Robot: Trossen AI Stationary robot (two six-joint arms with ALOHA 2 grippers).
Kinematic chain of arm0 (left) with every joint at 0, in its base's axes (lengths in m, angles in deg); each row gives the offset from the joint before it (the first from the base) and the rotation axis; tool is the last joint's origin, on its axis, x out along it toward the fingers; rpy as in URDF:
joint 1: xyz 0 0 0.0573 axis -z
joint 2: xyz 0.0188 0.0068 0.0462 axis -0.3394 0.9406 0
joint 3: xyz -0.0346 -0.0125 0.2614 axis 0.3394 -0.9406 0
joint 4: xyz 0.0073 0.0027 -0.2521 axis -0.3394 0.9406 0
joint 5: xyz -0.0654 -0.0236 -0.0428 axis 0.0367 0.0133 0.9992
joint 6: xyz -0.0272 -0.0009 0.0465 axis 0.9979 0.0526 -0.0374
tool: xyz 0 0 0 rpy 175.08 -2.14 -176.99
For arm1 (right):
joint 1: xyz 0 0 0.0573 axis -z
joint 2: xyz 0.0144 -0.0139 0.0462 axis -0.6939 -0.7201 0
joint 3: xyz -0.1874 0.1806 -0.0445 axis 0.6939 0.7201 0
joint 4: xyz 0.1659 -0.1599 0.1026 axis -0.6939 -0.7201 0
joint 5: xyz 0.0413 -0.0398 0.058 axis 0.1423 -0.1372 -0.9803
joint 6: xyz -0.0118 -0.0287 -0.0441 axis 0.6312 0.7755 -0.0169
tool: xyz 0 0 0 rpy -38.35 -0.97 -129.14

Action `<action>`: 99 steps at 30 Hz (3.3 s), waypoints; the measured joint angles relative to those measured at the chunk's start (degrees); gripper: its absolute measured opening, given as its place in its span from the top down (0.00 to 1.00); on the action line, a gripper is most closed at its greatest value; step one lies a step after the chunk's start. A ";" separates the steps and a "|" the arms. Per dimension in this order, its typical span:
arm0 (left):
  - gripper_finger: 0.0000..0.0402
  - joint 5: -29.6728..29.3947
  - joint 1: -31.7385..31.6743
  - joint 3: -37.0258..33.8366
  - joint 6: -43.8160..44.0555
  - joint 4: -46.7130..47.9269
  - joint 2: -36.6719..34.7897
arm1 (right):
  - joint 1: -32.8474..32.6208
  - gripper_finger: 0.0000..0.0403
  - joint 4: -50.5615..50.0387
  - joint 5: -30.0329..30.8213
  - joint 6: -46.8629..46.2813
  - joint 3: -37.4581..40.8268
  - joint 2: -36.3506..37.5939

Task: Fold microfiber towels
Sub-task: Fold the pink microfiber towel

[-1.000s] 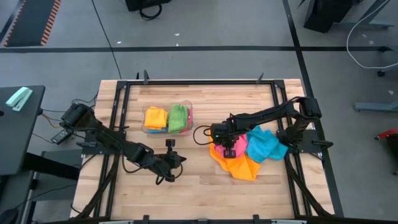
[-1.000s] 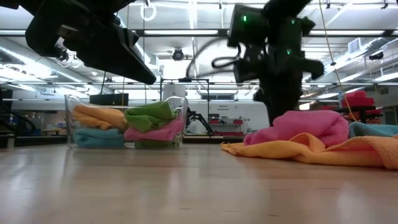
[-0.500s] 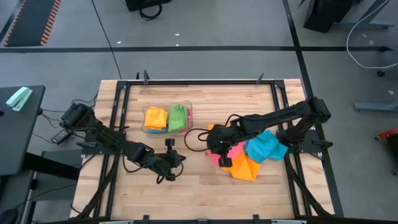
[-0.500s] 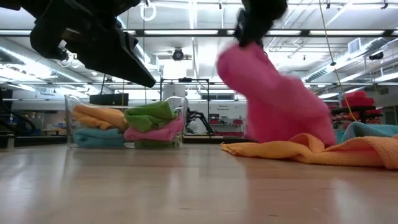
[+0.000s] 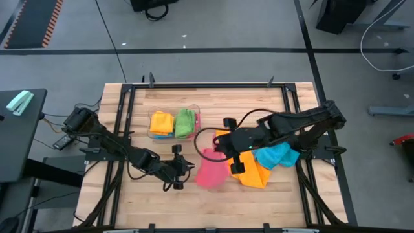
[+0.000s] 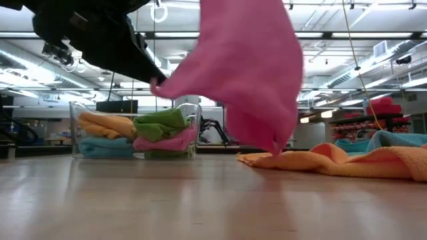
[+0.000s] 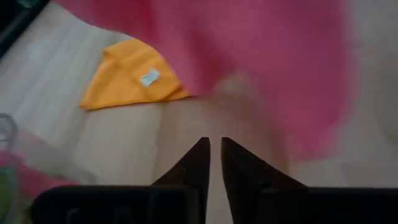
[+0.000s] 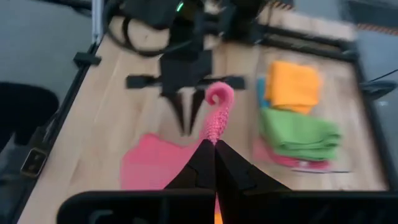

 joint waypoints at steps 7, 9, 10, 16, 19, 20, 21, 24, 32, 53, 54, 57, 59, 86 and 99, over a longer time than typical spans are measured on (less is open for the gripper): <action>0.73 7.37 -0.13 0.00 0.56 -5.88 -0.07 | -0.08 1.00 -1.70 1.17 -0.35 -3.81 0.02; 0.68 8.72 -0.84 0.02 0.64 -7.85 -0.07 | -0.09 1.00 -1.61 1.16 -0.38 -3.81 0.02; 0.66 8.75 -1.20 0.02 0.82 -8.02 -0.11 | -0.07 1.00 -1.63 1.16 -0.38 -3.81 0.00; 0.56 7.15 -2.90 0.02 4.05 -7.86 -0.11 | -0.32 1.00 -1.27 1.13 -0.51 -3.81 0.00; 0.51 7.13 -4.47 0.02 6.23 -7.75 -0.11 | -0.40 1.00 -1.23 0.85 -0.57 -3.81 0.00; 0.50 7.11 -4.80 0.02 6.30 -7.73 -0.11 | -0.40 1.00 -1.21 0.62 -0.83 -3.81 -0.02; 0.48 7.20 -5.18 0.02 6.29 -7.73 -0.11 | -0.36 1.00 -1.20 0.48 -1.15 -3.81 -0.03; 0.44 8.21 -6.26 0.02 6.33 -7.41 -0.11 | -0.53 1.00 -0.70 0.36 -1.36 -3.81 -0.03; 0.38 14.99 -9.46 0.02 6.29 -9.09 -0.11 | -2.22 1.00 2.00 -1.21 -1.36 -3.81 -0.05; 0.96 22.07 -9.86 0.73 7.34 -3.02 -0.11 | -2.19 1.00 3.44 2.20 -0.52 -3.81 0.56; 0.96 22.10 -9.79 0.80 7.33 -2.95 -0.11 | -2.19 1.00 3.42 2.22 -0.74 -3.81 0.56; 0.97 22.02 -9.45 1.97 7.34 -1.64 -0.11 | -2.17 1.00 2.34 2.22 -1.21 -3.81 0.56; 0.98 22.04 -9.00 3.63 7.33 1.26 -0.68 | -2.17 1.00 0.53 2.20 -1.23 -3.81 0.59; 0.96 21.31 6.09 30.42 3.25 35.20 -11.76 | -12.15 0.97 -3.18 -4.90 -18.47 -7.32 0.67; 0.98 22.63 14.75 31.85 12.52 32.14 -9.21 | -20.98 0.97 7.28 -7.13 -29.88 -0.99 0.59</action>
